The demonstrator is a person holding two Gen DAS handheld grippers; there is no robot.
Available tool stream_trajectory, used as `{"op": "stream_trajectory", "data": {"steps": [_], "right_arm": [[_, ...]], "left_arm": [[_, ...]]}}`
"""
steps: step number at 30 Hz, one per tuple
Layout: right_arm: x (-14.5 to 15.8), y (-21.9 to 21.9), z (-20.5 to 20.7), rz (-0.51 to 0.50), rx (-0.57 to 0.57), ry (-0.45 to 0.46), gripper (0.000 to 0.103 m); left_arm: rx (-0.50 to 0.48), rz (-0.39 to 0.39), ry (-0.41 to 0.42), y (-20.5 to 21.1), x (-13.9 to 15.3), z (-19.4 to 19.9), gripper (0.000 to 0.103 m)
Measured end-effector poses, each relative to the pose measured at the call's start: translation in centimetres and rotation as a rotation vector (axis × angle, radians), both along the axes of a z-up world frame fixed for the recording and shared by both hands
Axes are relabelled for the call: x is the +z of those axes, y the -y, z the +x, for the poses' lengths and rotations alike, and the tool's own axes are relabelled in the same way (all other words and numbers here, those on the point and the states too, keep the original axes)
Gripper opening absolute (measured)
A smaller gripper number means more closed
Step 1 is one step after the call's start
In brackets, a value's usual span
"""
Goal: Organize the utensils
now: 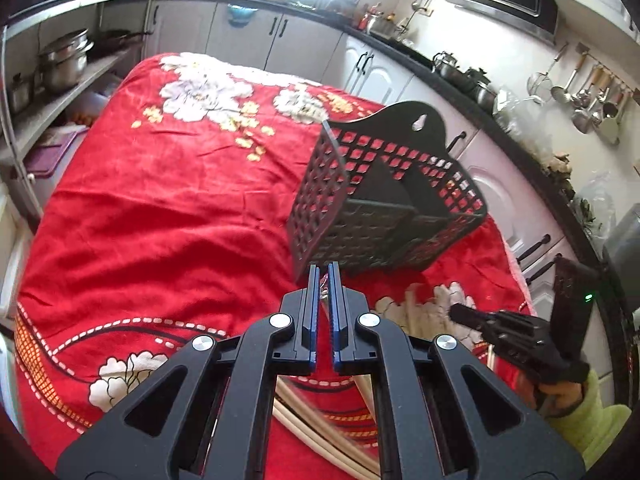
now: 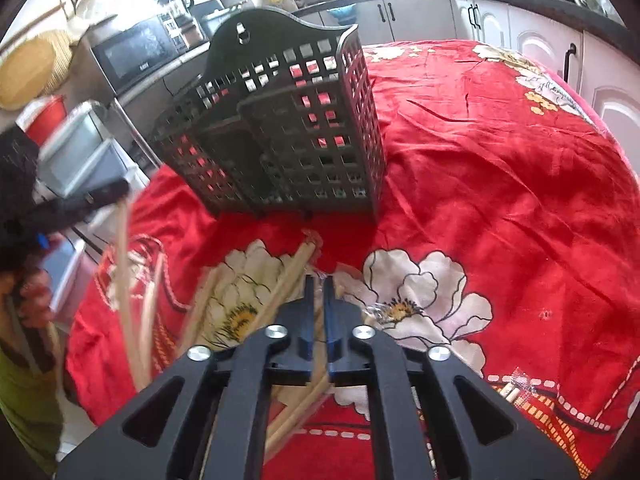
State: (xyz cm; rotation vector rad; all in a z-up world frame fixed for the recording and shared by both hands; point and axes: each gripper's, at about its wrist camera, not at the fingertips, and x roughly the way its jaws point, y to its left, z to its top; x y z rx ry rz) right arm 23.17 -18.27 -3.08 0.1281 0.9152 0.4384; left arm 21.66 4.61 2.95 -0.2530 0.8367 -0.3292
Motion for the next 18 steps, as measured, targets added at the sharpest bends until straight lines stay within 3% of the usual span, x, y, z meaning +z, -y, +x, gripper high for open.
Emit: {"op": "stream_trajectory", "data": {"steps": [3, 14, 18], "right_arm": [[-0.7, -0.6, -0.1, -0.028, 0.005, -0.016, 0.031], [-1.7, -2.5, 0.0, -0.120, 0.019, -0.004, 0.031], [-1.5, -3.4, -0.4, -0.170, 0.034, 0.027, 0.022]], "left_arm": [[-0.010, -0.005, 0.019, 0.3, 0.8, -0.3, 0.002], [-0.034, -0.001, 0.089, 1.5, 3.7, -1.0, 0.002], [-0.044, -0.005, 0.105, 2.1, 4.5, -0.9, 0.002]]}}
